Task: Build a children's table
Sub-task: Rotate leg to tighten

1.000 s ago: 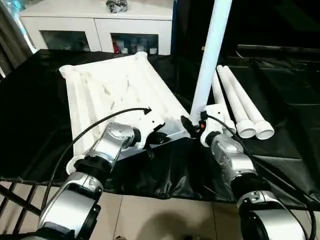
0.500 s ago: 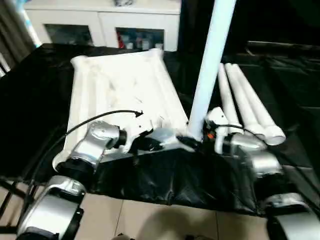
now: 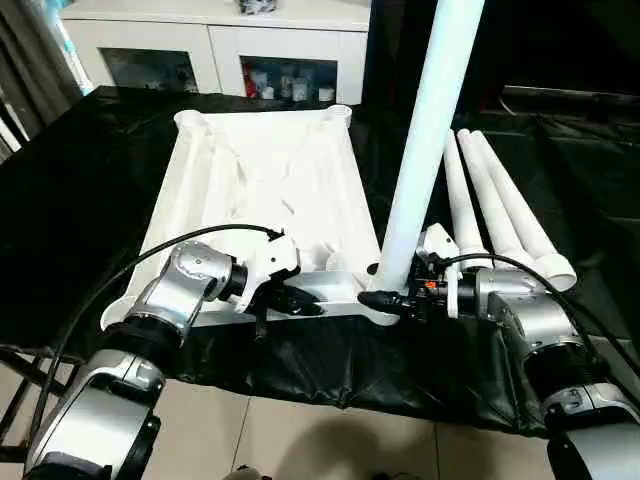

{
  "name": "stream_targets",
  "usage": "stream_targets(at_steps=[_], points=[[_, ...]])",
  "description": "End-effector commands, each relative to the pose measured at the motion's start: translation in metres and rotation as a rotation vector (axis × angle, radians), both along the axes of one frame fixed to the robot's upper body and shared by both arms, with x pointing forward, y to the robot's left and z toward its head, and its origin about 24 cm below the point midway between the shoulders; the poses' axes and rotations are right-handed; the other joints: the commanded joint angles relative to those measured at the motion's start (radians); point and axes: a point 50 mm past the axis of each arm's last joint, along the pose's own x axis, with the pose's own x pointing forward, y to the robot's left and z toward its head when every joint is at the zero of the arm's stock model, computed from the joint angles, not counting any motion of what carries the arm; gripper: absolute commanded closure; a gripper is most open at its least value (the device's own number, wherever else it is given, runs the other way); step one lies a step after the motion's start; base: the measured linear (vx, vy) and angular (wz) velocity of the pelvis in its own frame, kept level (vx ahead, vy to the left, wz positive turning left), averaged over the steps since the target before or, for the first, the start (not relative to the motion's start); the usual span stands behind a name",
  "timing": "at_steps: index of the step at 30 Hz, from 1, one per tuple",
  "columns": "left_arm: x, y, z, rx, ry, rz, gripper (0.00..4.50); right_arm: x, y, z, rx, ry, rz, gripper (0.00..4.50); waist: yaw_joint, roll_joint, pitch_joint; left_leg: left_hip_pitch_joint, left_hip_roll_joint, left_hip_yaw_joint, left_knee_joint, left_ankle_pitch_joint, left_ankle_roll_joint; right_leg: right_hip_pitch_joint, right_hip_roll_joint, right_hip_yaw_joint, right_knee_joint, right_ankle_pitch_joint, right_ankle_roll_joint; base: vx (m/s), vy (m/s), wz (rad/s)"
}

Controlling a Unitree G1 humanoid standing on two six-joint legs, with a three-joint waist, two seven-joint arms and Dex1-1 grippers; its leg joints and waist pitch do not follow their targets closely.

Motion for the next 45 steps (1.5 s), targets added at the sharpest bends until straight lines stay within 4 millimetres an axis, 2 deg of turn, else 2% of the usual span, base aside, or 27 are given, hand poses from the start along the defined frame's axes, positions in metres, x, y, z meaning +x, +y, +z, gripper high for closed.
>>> stream_targets(at_steps=[1,3,5,6,7,9,10,11,12,13,16,18,20,23,26,28,30,32,33,34,37,40,42,44,45], points=[[0.008,-0.009,0.007,-0.023,-0.052,0.043,4.5,-0.009,0.017,-0.013,-0.008,0.039,0.049,1.72,0.0,-0.011,-0.079,0.004,0.028,-0.007,-0.063,-0.138,0.083,0.063,-0.056,0.048,-0.051,-0.206,-0.245,0.0,0.0,0.0],[0.012,-0.012,0.007,-0.038,-0.065,0.109,4.5,-0.01,0.023,-0.018,-0.002,0.032,0.003,1.72,0.002,-0.011,-0.076,0.004,0.027,-0.007,-0.064,-0.153,0.076,0.061,-0.057,0.048,-0.056,-0.242,-0.233,0.0,0.0,0.0],[0.015,-0.016,0.008,-0.046,-0.083,0.15,4.5,-0.009,0.028,-0.022,-0.003,0.031,-0.06,1.73,-0.001,-0.011,-0.066,0.013,0.024,-0.009,-0.071,-0.217,0.048,0.055,-0.058,0.046,-0.075,-0.381,-0.191,0.0,0.0,0.0],[0.017,-0.02,0.008,-0.049,-0.093,0.194,4.5,-0.006,0.033,-0.026,-0.009,0.013,-0.138,1.73,-0.002,-0.012,-0.066,0.016,0.024,-0.01,-0.071,-0.233,0.04,0.054,-0.058,0.044,-0.078,-0.419,-0.179,0.0,0.0,0.0],[0.021,-0.025,0.008,-0.057,-0.107,0.252,4.5,-0.001,0.038,-0.031,-0.025,-0.003,-0.246,1.73,-0.007,-0.012,-0.064,0.021,0.024,-0.012,-0.073,-0.253,0.022,0.048,-0.061,0.045,-0.085,-0.466,-0.164,0.0,0.0,0.0],[0.024,-0.031,0.008,-0.067,-0.118,0.313,4.5,0.003,0.043,-0.036,-0.036,-0.006,-0.366,1.74,-0.018,-0.009,-0.062,0.024,0.019,-0.017,-0.074,-0.281,0.004,0.047,-0.061,0.04,-0.095,-0.531,-0.137,0.0,0.0,0.0],[0.025,-0.034,0.008,-0.07,-0.119,0.335,4.5,0.005,0.045,-0.038,-0.036,-0.003,-0.407,1.74,-0.023,-0.01,-0.062,0.025,0.018,-0.017,-0.074,-0.29,0.002,0.045,-0.06,0.039,-0.098,-0.544,-0.13,-0.051,0.008,-0.01],[0.027,-0.039,0.008,-0.077,-0.123,0.372,4.5,0.007,0.05,-0.04,-0.043,-0.005,-0.456,1.75,-0.035,-0.009,-0.06,0.023,0.015,-0.02,-0.074,-0.31,0.007,0.045,-0.058,0.032,-0.105,-0.582,-0.112,-0.051,0.008,-0.01],[0.028,-0.045,0.008,-0.083,-0.129,0.416,4.5,0.009,0.057,-0.041,-0.051,-0.006,-0.511,1.75,-0.038,-0.008,-0.06,0.023,0.015,-0.02,-0.074,-0.314,0.008,0.044,-0.058,0.03,-0.108,-0.589,-0.107,0.0,0.0,0.0],[0.029,-0.05,0.009,-0.085,-0.14,0.429,4.5,0.011,0.063,-0.041,-0.038,0.01,-0.547,1.75,-0.044,-0.005,-0.059,0.027,0.014,-0.021,-0.073,-0.33,0.011,0.042,-0.056,0.026,-0.115,-0.599,-0.1,0.0,0.0,0.0],[0.03,-0.058,0.01,-0.086,-0.16,0.458,4.5,0.016,0.076,-0.037,-0.03,0.014,-0.626,1.75,-0.057,-0.006,-0.058,0.027,0.01,-0.025,-0.073,-0.364,0.019,0.04,-0.054,0.017,-0.124,-0.621,-0.083,0.0,0.0,0.0],[0.03,-0.065,0.01,-0.091,-0.169,0.477,4.5,0.019,0.088,-0.031,-0.005,-0.008,-0.658,1.75,-0.059,-0.005,-0.059,0.025,0.012,-0.027,-0.075,-0.371,0.025,0.04,-0.055,0.017,-0.125,-0.611,-0.081,0.0,0.0,0.0],[0.028,-0.069,0.01,-0.102,-0.168,0.468,4.5,0.02,0.094,-0.028,0.014,-0.019,-0.65,1.2,-0.06,-0.006,-0.06,0.025,0.013,-0.027,-0.077,-0.378,0.026,0.042,-0.056,0.016,-0.123,-0.595,-0.087,0.0,0.0,0.0],[0.025,-0.071,0.009,-0.115,-0.17,0.427,4.5,0.02,0.092,-0.027,0.048,-0.01,-0.64,1.03,-0.057,-0.006,-0.065,0.014,0.018,-0.026,-0.083,-0.343,0.038,0.049,-0.057,0.027,-0.108,-0.493,-0.121,0.0,0.0,0.0],[0.023,-0.068,0.009,-0.119,-0.172,0.393,4.5,0.021,0.085,-0.025,0.043,-0.036,-0.625,0.68,-0.057,-0.006,-0.069,0.01,0.019,-0.022,-0.083,-0.304,0.044,0.054,-0.059,0.035,-0.096,-0.409,-0.158,0.0,0.0,0.0],[0.021,-0.062,0.009,-0.117,-0.174,0.356,4.5,0.022,0.078,-0.023,0.038,-0.066,-0.593,0.61,-0.056,-0.01,-0.071,0.007,0.019,-0.018,-0.08,-0.277,0.057,0.057,-0.06,0.038,-0.09,-0.368,-0.179,0.027,-0.006,-0.01],[0.019,-0.058,0.01,-0.117,-0.172,0.321,4.5,0.021,0.073,-0.022,0.036,-0.078,-0.539,0.61,-0.054,-0.009,-0.072,0.005,0.017,-0.016,-0.077,-0.254,0.069,0.059,-0.059,0.04,-0.087,-0.348,-0.189,0.0,0.0,0.0],[0.015,-0.048,0.009,-0.112,-0.147,0.246,4.5,0.015,0.063,-0.019,0.046,-0.097,-0.396,0.61,-0.048,-0.011,-0.073,0.002,0.019,-0.014,-0.072,-0.231,0.087,0.062,-0.057,0.043,-0.079,-0.309,-0.202,0.0,0.0,0.0],[0.015,-0.048,0.009,-0.112,-0.147,0.246,4.5,0.015,0.063,-0.019,0.046,-0.097,-0.396,0.61,-0.049,-0.012,-0.073,-0.001,0.019,-0.013,-0.071,-0.226,0.09,0.061,-0.058,0.044,-0.076,-0.3,-0.207,0.0,0.0,0.0],[0.012,-0.042,0.009,-0.107,-0.131,0.188,4.5,0.011,0.057,-0.015,0.057,-0.102,-0.304,0.61,-0.047,-0.009,-0.074,0.0,0.019,-0.013,-0.07,-0.213,0.09,0.063,-0.058,0.044,-0.073,-0.296,-0.214,0.0,0.0,0.0],[0.008,-0.035,0.009,-0.096,-0.095,0.128,4.5,0.006,0.048,-0.011,0.078,-0.086,-0.197,0.61,-0.036,-0.007,-0.083,-0.004,0.023,-0.011,-0.064,-0.114,0.117,0.07,-0.052,0.044,-0.05,-0.147,-0.251,0.0,0.0,0.0],[0.004,-0.026,0.009,-0.07,-0.07,0.054,4.5,0.001,0.038,-0.008,0.062,-0.075,-0.086,0.61,-0.028,-0.006,-0.089,-0.004,0.023,-0.008,-0.055,-0.064,0.15,0.067,-0.05,0.045,-0.032,-0.027,-0.291,0.0,0.0,0.0],[0.003,-0.023,0.009,-0.065,-0.058,0.036,4.5,0.0,0.035,-0.007,0.054,-0.067,-0.056,0.61,-0.024,-0.008,-0.085,-0.004,0.024,-0.007,-0.056,-0.083,0.156,0.063,-0.05,0.044,-0.035,-0.046,-0.296,0.0,0.0,0.0],[0.0,-0.014,0.01,-0.04,-0.028,-0.014,4.5,-0.003,0.026,-0.006,0.028,-0.037,0.024,0.61,-0.013,-0.01,-0.078,0.003,0.027,-0.004,-0.06,-0.149,0.128,0.058,-0.051,0.046,-0.047,-0.155,-0.277,0.0,0.0,0.0],[0.0,-0.014,0.01,-0.039,-0.026,-0.015,4.5,-0.004,0.026,-0.006,0.027,-0.035,0.026,0.61,-0.01,-0.009,-0.077,0.005,0.028,-0.005,-0.062,-0.161,0.118,0.057,-0.052,0.046,-0.049,-0.177,-0.271,0.0,0.0,0.0]])
